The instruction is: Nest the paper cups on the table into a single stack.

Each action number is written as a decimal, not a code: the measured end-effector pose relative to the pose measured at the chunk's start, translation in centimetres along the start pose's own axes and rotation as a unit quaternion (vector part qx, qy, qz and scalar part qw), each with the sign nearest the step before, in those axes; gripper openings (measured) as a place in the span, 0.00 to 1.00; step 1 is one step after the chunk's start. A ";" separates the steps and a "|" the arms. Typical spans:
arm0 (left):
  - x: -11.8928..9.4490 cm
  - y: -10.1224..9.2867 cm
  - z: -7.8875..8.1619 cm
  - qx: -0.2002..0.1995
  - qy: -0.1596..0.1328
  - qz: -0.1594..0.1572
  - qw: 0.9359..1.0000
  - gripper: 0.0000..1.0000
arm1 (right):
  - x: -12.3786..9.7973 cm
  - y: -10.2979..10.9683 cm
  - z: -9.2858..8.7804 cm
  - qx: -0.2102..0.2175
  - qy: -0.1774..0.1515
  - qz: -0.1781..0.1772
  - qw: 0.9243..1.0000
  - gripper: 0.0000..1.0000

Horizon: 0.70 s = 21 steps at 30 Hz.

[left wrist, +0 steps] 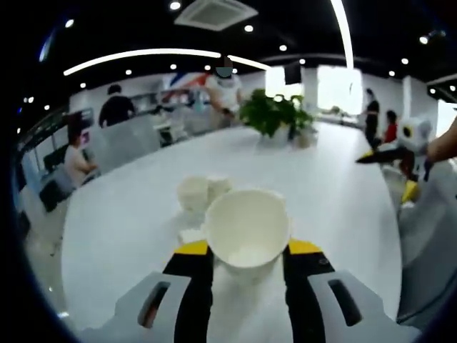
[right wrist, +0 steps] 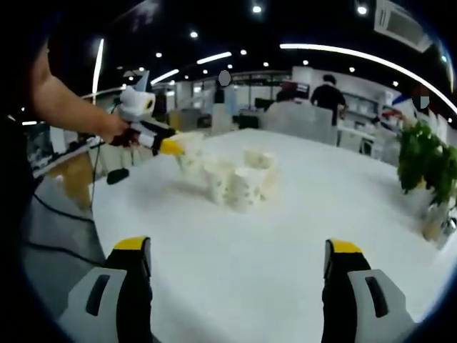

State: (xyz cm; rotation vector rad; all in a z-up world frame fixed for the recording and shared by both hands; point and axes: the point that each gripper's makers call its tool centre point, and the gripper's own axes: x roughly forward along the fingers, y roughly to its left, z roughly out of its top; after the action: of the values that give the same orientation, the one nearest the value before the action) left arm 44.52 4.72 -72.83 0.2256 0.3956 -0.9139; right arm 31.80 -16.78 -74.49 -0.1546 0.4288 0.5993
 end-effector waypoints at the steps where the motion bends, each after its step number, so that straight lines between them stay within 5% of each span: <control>1: 0.0 -0.2 0.0 0.001 0.000 -0.002 1.000 0.37 | 0.0 0.1 0.1 0.000 0.000 0.001 1.000 0.99; 21: -0.2 -3.6 0.6 0.010 -0.002 -0.024 1.000 0.37 | 0.0 0.4 1.5 -0.022 -0.031 0.017 0.999 1.00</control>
State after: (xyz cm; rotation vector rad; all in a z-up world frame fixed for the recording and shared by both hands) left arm 41.72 2.49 -72.25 0.2342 0.3900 -0.9663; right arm 32.08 -16.10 -73.15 -0.1698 0.3584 0.6458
